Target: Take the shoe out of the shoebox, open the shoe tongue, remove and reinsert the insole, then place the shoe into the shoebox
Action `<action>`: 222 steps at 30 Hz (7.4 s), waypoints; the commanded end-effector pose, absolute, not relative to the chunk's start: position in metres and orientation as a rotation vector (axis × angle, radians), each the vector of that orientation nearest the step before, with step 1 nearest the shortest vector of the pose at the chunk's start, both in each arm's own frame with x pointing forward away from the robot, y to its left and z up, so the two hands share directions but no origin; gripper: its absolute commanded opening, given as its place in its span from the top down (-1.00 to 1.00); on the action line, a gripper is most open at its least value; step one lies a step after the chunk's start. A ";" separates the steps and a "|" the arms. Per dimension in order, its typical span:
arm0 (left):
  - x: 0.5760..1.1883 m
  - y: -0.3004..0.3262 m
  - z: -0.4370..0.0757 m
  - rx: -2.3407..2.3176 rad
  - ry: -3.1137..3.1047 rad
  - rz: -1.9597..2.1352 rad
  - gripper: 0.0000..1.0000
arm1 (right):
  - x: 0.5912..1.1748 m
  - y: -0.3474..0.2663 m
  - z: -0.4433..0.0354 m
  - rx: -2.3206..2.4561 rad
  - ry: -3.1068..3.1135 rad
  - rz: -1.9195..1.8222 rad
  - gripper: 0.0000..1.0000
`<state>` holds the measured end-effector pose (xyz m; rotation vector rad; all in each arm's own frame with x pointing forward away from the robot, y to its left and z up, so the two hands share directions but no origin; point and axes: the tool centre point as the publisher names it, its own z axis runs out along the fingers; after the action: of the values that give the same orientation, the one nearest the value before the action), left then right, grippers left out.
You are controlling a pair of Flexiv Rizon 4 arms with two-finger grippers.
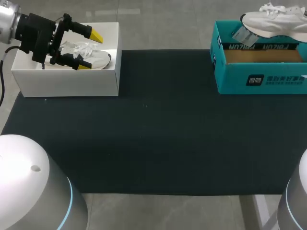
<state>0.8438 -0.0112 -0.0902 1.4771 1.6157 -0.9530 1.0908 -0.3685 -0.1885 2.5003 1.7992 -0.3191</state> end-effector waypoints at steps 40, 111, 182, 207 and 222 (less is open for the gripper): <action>0.845 -0.011 -0.089 1.482 1.619 -0.952 -1.00 | 1.078 -0.349 -0.267 2.123 1.807 -0.303 1.00; 0.845 -0.011 -0.089 1.482 1.619 -0.952 -1.00 | 1.061 -0.348 -0.272 2.238 1.806 -0.171 -0.51; 0.981 0.097 -0.126 2.092 2.068 -0.283 -1.00 | 0.973 -0.263 -0.216 2.291 2.044 0.045 -1.00; 1.021 0.124 -0.148 1.983 2.325 -0.148 -1.00 | 0.973 -0.263 -0.216 2.291 2.044 0.045 -1.00; 1.064 0.168 -0.187 2.053 2.311 0.142 -1.00 | 0.973 -0.263 -0.216 2.291 2.044 0.045 -1.00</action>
<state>1.0517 0.1687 -0.1686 2.0357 2.3064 0.1268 0.9740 -0.2635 -0.2163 2.2920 2.0458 0.0422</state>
